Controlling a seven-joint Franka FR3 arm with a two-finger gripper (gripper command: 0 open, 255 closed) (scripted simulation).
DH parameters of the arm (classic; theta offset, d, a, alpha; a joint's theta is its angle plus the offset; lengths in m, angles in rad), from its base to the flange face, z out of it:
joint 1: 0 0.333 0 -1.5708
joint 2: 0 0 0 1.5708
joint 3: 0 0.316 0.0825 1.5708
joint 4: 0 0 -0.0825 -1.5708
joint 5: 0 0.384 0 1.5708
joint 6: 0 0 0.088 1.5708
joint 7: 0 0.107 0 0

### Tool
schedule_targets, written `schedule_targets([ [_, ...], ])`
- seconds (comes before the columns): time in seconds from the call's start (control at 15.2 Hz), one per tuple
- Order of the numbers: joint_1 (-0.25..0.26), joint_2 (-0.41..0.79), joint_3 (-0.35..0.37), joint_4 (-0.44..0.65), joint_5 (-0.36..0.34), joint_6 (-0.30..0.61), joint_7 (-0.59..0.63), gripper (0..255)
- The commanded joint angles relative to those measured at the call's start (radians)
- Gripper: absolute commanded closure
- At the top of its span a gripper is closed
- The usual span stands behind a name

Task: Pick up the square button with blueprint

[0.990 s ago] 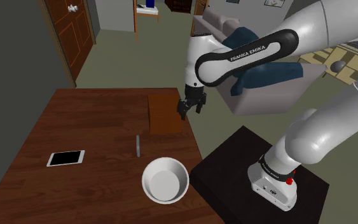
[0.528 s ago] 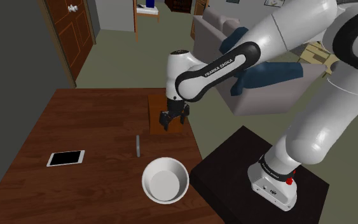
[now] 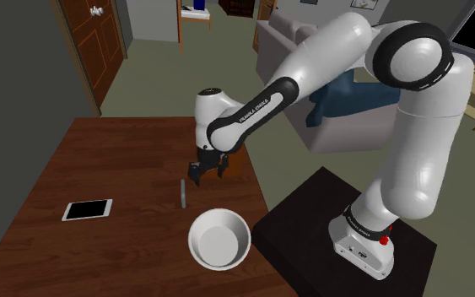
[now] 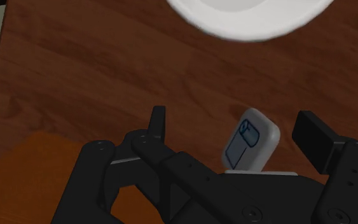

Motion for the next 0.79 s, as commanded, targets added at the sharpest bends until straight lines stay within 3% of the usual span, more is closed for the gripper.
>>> schedule_targets([
  [0.0,0.028,0.083,-0.009,0.066,-0.023,0.017,0.039,0],
  [0.53,0.128,0.381,-0.053,0.371,-0.069,0.019,0.134,0],
  [0.73,0.133,0.414,-0.059,0.382,-0.074,0.041,0.134,0],
])
